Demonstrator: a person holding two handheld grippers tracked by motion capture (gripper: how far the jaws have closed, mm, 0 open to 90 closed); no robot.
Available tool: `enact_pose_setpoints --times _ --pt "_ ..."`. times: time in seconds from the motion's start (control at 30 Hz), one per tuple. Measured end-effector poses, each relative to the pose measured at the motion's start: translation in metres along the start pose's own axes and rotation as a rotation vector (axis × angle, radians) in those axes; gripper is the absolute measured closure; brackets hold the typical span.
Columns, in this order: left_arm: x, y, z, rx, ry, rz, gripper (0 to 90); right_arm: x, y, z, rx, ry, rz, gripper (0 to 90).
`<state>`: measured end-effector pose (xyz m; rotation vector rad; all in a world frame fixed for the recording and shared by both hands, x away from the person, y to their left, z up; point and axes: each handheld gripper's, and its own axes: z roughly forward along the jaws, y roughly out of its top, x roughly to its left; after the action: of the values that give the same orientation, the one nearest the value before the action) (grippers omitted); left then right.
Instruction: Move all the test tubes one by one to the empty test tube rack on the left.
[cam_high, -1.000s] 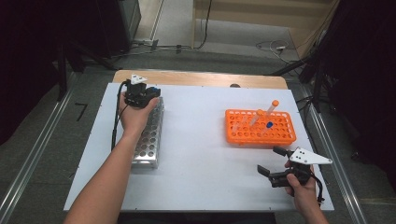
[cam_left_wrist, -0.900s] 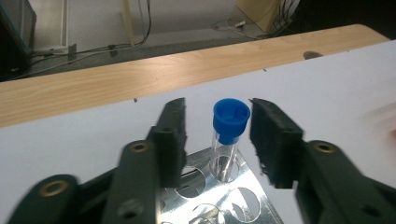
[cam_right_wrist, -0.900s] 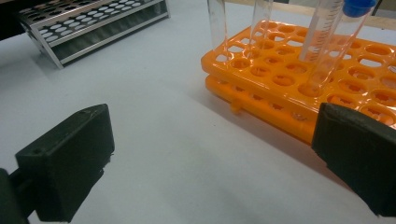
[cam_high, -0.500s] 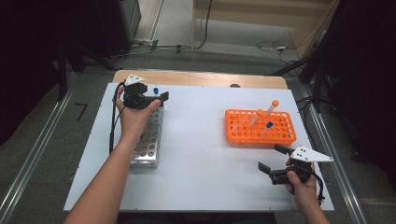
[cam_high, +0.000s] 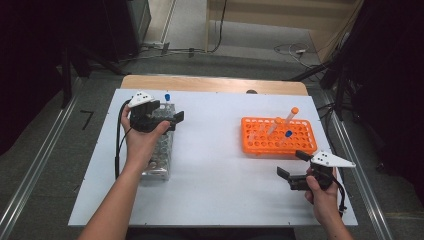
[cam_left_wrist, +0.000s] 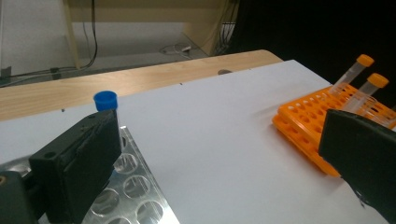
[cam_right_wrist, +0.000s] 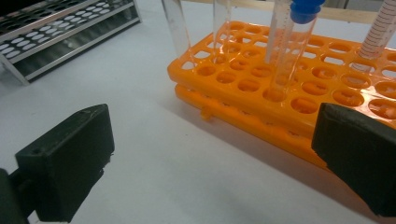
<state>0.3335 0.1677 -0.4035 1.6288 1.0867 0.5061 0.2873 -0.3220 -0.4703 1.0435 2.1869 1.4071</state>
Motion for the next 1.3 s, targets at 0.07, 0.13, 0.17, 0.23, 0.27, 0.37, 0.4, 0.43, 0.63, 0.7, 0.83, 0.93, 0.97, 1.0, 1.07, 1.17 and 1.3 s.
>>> enact_pose_setpoints --times 0.07,0.13,0.17,0.23,0.27,0.37,0.4,0.43,0.63,0.7,0.83,0.93,0.97,1.0,1.07,1.17,1.3 --pt "-0.007 -0.006 -0.004 0.007 -0.006 0.011 0.0 -0.001 0.001 0.003 0.003 -0.002 0.012 0.0" --pt "-0.012 -0.012 -0.007 0.012 -0.018 0.013 0.0 -0.001 0.003 0.006 0.009 -0.005 0.009 0.0" --pt "-0.014 -0.015 -0.009 0.007 -0.017 0.008 0.0 -0.001 0.005 0.007 0.009 -0.008 0.015 0.0" --pt "-0.019 -0.022 -0.013 -0.004 -0.025 -0.004 0.0 -0.003 0.007 0.010 0.012 -0.014 0.014 0.0" --pt "-0.021 -0.025 -0.014 -0.006 -0.020 0.000 0.0 -0.004 0.008 0.011 0.016 -0.020 0.011 0.0" --pt "-0.026 -0.032 -0.017 -0.007 -0.019 0.007 0.0 -0.008 0.012 0.017 0.012 -0.031 0.026 0.0" --pt "-0.027 -0.034 -0.018 -0.008 -0.017 0.010 0.0 -0.009 0.015 0.018 0.011 -0.035 0.028 0.0" --pt "-0.029 -0.035 -0.019 -0.009 -0.015 0.011 0.0 -0.010 0.017 0.021 0.006 -0.038 0.026 0.0" --pt "-0.034 -0.044 -0.022 -0.025 -0.034 -0.005 0.0 -0.020 0.030 0.035 -0.014 -0.061 0.042 4.4" --pt "-0.035 -0.046 -0.022 -0.011 -0.038 0.006 0.0 -0.021 0.032 0.040 -0.017 -0.072 0.047 9.9" --pt "-0.036 -0.049 -0.023 -0.018 -0.047 -0.009 0.0 -0.024 0.030 0.047 -0.016 -0.114 0.072 25.8" --pt "-0.037 -0.050 -0.024 -0.017 -0.055 -0.011 0.0 -0.025 0.024 0.050 -0.009 -0.127 0.078 36.6" --pt "-0.038 -0.050 -0.024 -0.017 -0.055 -0.011 0.0 -0.024 0.023 0.051 -0.007 -0.132 0.077 39.3" --pt "-0.038 -0.050 -0.024 -0.019 -0.057 -0.013 0.0 -0.024 0.022 0.052 -0.004 -0.138 0.077 41.7" --pt "-0.039 -0.051 -0.024 -0.019 -0.060 -0.012 0.0 -0.024 0.019 0.054 -0.007 -0.138 0.076 47.6" --pt "-0.042 -0.052 -0.022 -0.014 -0.070 -0.015 0.0 -0.024 0.017 0.057 0.011 -0.161 0.068 54.0" --pt "-0.045 -0.053 -0.020 -0.009 -0.078 -0.008 0.0 -0.023 0.011 0.057 -0.015 -0.185 0.057 62.3"
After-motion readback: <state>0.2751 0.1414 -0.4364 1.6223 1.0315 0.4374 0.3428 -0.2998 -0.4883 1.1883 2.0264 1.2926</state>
